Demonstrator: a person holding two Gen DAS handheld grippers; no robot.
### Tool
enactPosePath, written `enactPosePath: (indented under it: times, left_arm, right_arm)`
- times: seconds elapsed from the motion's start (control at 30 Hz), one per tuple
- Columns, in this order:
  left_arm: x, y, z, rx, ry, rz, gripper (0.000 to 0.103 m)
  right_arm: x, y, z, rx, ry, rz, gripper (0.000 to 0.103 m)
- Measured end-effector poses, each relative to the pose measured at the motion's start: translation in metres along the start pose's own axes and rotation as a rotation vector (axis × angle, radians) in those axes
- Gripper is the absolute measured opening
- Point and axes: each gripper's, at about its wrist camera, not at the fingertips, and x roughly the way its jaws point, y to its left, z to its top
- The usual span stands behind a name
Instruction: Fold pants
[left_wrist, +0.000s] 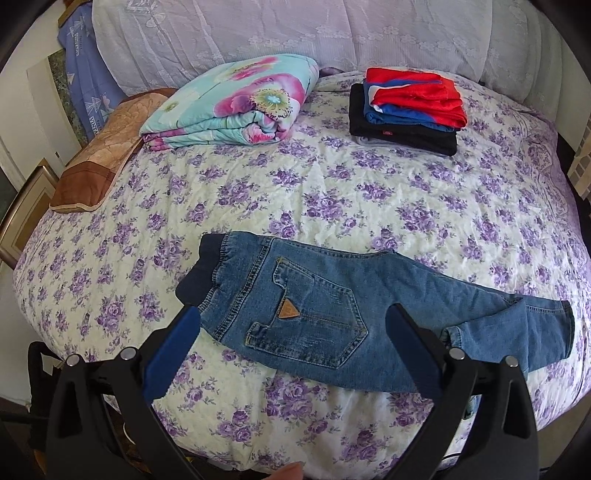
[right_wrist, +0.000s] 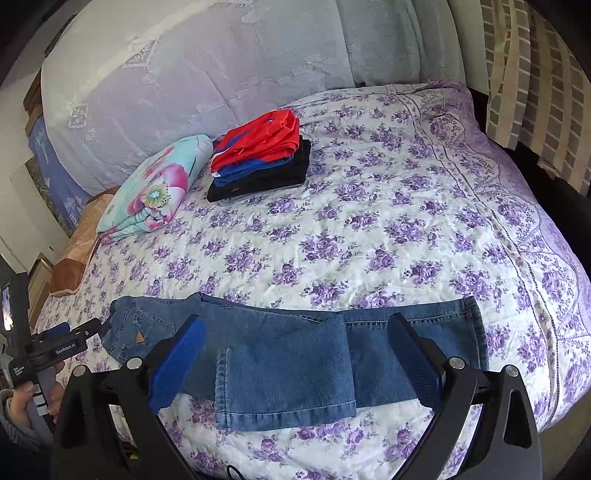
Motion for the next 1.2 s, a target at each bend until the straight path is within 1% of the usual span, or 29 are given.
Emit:
enactPosePath:
  times: [1.2]
  left_arm:
    - [0.002, -0.004, 0.01, -0.007, -0.007, -0.008, 0.098]
  right_arm:
    - [0.007, 0.002, 0.006, 0.002, -0.009, 0.009, 0.099]
